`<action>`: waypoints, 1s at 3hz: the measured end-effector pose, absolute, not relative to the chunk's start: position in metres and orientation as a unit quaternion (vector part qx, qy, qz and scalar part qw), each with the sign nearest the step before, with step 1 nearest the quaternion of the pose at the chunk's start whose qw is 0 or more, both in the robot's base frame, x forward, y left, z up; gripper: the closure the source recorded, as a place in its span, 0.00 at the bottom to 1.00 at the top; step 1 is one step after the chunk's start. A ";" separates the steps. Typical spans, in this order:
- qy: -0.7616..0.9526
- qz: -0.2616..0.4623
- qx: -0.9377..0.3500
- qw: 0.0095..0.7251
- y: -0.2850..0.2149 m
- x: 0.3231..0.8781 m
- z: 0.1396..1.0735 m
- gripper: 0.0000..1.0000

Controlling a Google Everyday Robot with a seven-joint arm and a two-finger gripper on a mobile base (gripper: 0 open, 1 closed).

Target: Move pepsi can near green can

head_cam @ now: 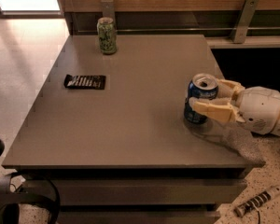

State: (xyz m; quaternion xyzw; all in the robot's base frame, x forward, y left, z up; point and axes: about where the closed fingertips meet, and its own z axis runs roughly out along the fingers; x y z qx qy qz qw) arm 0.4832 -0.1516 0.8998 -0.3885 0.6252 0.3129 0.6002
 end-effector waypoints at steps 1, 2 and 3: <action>0.649 0.286 -0.371 0.600 -0.179 0.537 0.933 1.00; 0.656 0.265 -0.356 0.610 -0.194 0.596 0.959 1.00; 0.642 0.253 -0.353 0.633 -0.172 0.682 0.984 1.00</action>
Offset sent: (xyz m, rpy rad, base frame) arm 0.2150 -0.0683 0.1112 -0.0320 -0.0460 -0.2232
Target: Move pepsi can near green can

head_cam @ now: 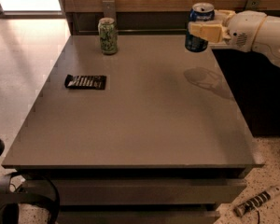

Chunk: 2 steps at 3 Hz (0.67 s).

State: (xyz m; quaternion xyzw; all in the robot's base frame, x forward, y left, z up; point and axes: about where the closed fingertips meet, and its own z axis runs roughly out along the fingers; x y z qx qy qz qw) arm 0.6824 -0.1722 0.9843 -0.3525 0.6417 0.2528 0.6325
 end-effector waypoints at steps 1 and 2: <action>0.627 0.265 -0.358 0.640 -0.147 0.722 0.985 1.00; 0.619 0.292 -0.377 0.624 -0.107 0.747 0.971 1.00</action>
Offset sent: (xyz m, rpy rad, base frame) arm 0.0924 0.1132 -0.0311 0.0281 0.0260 0.1947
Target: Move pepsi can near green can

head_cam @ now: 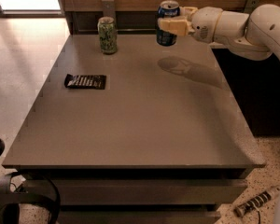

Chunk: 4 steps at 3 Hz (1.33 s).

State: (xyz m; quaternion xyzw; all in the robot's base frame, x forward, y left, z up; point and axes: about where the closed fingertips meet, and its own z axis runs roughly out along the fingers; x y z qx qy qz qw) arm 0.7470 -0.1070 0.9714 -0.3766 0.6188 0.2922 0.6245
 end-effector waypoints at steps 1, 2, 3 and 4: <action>0.622 0.316 -0.395 0.598 -0.058 0.761 0.947 1.00; 0.622 0.324 -0.397 0.592 -0.039 0.770 0.932 1.00; 0.618 0.323 -0.391 0.600 -0.025 0.777 0.918 1.00; 0.608 0.318 -0.383 0.618 -0.007 0.788 0.904 1.00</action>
Offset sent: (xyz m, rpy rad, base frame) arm 0.0335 0.0857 -0.0575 -0.0112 0.0671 0.0941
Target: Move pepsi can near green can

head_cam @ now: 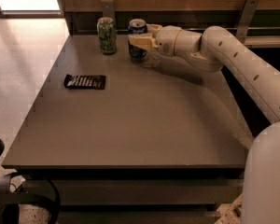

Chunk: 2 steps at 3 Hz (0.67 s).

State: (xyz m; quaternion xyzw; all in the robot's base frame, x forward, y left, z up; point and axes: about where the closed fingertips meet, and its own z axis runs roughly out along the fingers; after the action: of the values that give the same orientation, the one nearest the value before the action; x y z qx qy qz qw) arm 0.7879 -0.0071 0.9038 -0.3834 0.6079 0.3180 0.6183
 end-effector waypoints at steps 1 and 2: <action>0.607 0.312 -0.383 0.623 0.004 0.794 0.894 1.00; 0.617 0.299 -0.395 0.611 0.014 0.795 0.883 1.00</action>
Offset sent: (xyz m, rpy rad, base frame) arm 0.0119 0.0202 -0.0383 -0.1301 0.0167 -0.0288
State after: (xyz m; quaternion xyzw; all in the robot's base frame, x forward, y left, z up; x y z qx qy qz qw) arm 0.7953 0.0137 0.8828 -0.3955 0.6169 0.2992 0.6111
